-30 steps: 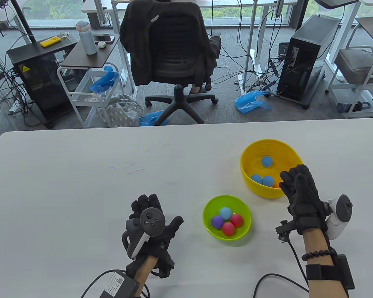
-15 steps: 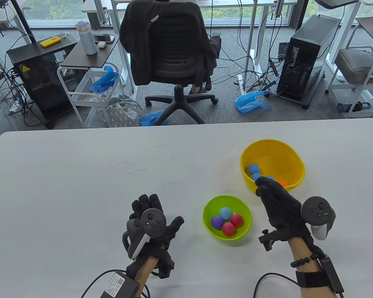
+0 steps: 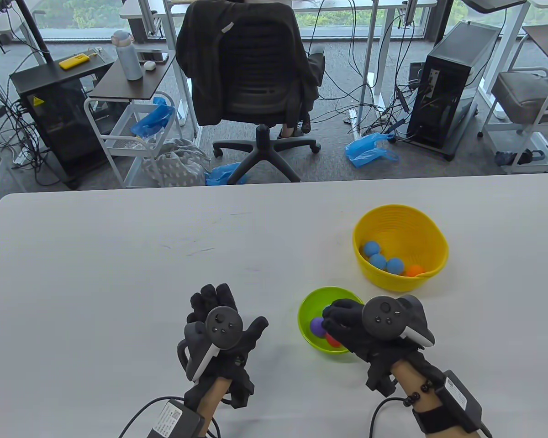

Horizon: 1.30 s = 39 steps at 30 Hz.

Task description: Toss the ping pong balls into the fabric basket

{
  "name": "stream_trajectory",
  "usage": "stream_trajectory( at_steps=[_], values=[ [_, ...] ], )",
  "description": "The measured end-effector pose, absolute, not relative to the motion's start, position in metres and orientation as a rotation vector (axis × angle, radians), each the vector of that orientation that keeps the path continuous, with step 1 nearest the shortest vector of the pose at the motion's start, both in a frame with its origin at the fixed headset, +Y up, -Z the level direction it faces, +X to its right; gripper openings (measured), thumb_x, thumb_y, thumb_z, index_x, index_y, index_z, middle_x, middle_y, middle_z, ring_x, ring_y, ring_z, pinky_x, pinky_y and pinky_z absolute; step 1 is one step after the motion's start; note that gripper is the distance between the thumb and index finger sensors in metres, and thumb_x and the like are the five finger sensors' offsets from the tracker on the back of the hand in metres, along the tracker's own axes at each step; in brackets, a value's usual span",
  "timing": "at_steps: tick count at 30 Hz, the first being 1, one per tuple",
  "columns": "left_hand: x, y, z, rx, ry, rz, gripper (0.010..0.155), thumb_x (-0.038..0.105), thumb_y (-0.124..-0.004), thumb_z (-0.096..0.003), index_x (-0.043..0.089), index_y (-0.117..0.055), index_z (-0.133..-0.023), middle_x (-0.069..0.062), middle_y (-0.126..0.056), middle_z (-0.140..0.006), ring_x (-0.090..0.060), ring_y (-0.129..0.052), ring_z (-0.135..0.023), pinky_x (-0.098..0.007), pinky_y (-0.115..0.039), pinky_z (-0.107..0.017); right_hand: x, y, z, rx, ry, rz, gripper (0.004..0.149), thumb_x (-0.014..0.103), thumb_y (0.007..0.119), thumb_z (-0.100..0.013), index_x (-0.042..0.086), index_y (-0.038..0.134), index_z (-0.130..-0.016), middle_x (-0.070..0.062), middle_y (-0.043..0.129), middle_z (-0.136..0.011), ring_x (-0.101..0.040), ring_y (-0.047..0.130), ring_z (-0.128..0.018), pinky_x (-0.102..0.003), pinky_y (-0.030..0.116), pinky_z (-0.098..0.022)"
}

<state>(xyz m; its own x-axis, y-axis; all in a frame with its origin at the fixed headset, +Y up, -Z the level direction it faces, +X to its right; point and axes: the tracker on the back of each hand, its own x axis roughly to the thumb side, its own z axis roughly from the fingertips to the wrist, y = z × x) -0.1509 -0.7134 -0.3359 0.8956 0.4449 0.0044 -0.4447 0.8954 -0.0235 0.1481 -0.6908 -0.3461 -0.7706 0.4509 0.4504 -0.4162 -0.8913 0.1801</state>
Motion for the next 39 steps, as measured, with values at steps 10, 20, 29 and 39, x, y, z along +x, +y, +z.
stream_trajectory(
  at_steps=[10, 20, 29, 39],
  values=[
    [-0.151, -0.714, -0.336, -0.026, -0.012, 0.477, 0.102, 0.06, -0.072, -0.0473, 0.006, -0.016, -0.114, -0.026, -0.003, -0.117, -0.057, -0.006, -0.105, -0.076, -0.018, -0.073, 0.133, -0.711, -0.349, 0.662, 0.285, 2.709, 0.053, 0.048, 0.07, -0.057, 0.012, 0.084, -0.093, -0.022, 0.081, -0.1, -0.048, 0.091, -0.071, -0.059, 0.079, -0.053],
    [-0.15, -0.714, -0.335, -0.034, -0.019, 0.49, 0.102, 0.059, -0.073, -0.0472, 0.006, -0.016, -0.114, -0.026, -0.003, -0.117, -0.057, -0.006, -0.105, -0.076, -0.018, -0.073, 0.126, -0.727, -0.352, 0.663, 0.343, 2.76, 0.055, 0.048, 0.069, -0.057, 0.013, 0.078, -0.099, -0.024, 0.072, -0.106, -0.052, 0.083, -0.081, -0.062, 0.073, -0.059],
    [-0.15, -0.714, -0.336, -0.038, -0.018, 0.491, 0.102, 0.059, -0.073, -0.0471, 0.006, -0.016, -0.114, -0.026, -0.002, -0.117, -0.057, -0.006, -0.105, -0.076, -0.018, -0.073, 0.125, -0.737, -0.353, 0.658, 0.319, 2.755, 0.054, 0.045, 0.07, -0.057, 0.013, 0.076, -0.1, -0.025, 0.069, -0.108, -0.053, 0.081, -0.084, -0.063, 0.072, -0.061],
    [-0.15, -0.714, -0.336, -0.045, -0.012, 0.493, 0.102, 0.059, -0.073, -0.0472, 0.006, -0.016, -0.114, -0.026, -0.003, -0.117, -0.057, -0.006, -0.105, -0.076, -0.018, -0.073, 0.136, -0.724, -0.351, 0.656, 0.168, 2.714, 0.048, 0.036, 0.085, -0.051, 0.017, 0.081, -0.094, -0.021, 0.075, -0.104, -0.047, 0.089, -0.076, -0.058, 0.079, -0.056]
  ],
)
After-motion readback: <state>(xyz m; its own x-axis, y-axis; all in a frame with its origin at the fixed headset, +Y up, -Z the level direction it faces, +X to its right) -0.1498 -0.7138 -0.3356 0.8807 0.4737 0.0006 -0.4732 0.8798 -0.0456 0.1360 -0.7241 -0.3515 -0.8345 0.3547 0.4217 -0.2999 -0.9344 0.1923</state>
